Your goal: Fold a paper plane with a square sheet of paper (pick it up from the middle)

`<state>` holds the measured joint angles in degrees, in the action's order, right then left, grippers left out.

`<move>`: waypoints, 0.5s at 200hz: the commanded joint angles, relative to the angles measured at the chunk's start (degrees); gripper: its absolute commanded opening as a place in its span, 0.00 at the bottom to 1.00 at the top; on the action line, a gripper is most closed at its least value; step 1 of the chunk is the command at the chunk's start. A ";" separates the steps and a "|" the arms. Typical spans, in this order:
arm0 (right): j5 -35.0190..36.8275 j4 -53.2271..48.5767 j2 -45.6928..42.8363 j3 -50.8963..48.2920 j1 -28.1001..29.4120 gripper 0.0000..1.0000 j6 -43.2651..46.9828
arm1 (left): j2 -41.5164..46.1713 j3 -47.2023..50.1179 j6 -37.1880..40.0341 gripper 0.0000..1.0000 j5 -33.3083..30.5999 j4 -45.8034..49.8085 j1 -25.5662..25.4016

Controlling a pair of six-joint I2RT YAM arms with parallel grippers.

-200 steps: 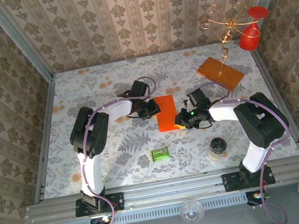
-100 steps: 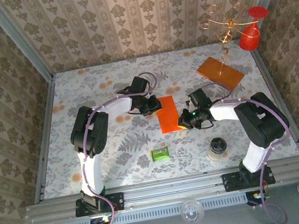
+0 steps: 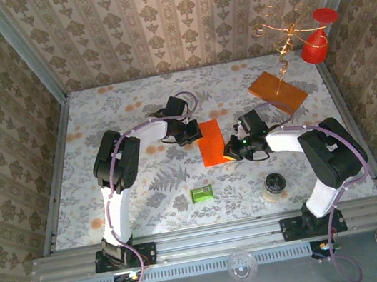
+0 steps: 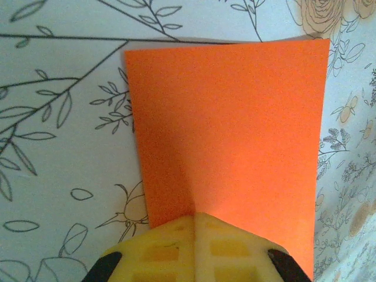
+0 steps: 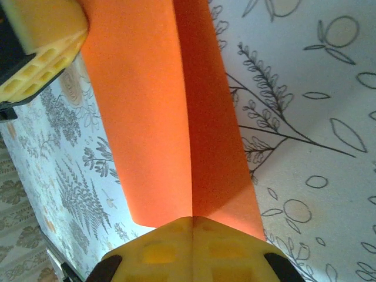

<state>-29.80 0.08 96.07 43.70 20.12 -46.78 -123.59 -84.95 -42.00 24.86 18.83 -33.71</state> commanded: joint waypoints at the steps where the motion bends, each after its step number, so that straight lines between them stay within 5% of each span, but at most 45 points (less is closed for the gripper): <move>1: -2.76 1.88 -1.08 -0.26 -0.10 0.03 1.67 | -1.77 0.13 1.05 0.07 -1.76 2.94 0.06; 100: -2.65 8.70 5.12 8.33 1.75 0.03 0.64 | -1.39 1.98 0.77 0.04 -1.73 2.61 -0.30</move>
<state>-32.58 6.74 99.46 49.93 21.28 -46.22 -123.59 -84.84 -42.00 24.93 18.65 -33.76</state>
